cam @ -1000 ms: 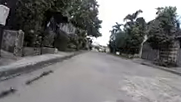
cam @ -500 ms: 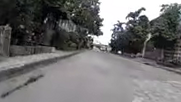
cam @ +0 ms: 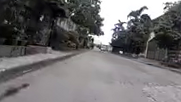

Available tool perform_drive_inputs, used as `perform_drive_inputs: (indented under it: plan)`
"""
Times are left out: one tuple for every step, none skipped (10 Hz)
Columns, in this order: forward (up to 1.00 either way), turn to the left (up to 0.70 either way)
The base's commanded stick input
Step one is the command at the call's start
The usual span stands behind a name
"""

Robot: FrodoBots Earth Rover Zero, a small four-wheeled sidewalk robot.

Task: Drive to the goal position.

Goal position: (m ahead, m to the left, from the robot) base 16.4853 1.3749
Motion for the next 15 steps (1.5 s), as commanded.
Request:
perform_drive_inputs:
  plan:
    - [1.00,0.00]
    - [1.00,0.00]
    - [1.00,0.00]
    - [1.00,0.00]
    - [1.00,0.00]
    - [1.00,0.00]
    - [1.00,0.00]
    - [1.00,0.00]
    - [1.00,0.00]
    - [1.00,0.00]
    - [1.00,0.00]
    - [1.00,0.00]
    - [1.00,0.00]
    - [1.00,0.00]
    - [1.00,0.00]
